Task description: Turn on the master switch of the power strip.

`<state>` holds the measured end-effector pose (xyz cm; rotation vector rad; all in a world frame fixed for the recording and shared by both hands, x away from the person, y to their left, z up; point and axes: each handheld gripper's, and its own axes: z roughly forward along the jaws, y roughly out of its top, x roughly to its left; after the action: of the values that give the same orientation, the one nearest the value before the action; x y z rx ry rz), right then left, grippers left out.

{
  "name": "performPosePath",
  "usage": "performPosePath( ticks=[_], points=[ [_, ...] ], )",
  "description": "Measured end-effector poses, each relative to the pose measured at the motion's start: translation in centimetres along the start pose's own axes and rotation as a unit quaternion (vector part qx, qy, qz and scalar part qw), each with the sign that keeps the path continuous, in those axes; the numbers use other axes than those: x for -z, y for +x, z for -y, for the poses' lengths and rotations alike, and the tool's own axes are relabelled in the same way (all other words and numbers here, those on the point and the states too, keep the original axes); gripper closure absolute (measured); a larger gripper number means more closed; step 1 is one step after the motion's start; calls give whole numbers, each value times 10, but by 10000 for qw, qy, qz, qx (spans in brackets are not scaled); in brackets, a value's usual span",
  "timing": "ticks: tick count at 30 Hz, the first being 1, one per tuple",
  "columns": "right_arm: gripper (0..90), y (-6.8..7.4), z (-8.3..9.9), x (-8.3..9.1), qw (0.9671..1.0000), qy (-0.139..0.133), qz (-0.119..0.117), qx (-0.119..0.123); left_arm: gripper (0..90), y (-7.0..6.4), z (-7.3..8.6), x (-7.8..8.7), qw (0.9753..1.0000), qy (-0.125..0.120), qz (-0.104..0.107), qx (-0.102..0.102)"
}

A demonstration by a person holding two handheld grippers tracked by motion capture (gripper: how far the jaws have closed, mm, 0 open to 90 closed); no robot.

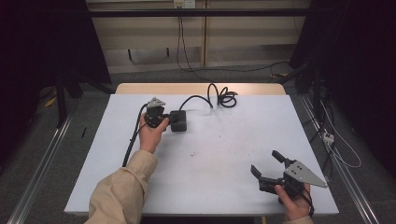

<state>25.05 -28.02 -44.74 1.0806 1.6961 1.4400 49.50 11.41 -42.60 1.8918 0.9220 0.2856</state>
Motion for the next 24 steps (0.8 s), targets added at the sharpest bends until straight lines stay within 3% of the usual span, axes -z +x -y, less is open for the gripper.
performPosePath(
  ticks=[24],
  points=[
    [58,1,-1,1,10000,-8,-27,-1,900,1,1,-1,10000,26,7,29]
  ],
)
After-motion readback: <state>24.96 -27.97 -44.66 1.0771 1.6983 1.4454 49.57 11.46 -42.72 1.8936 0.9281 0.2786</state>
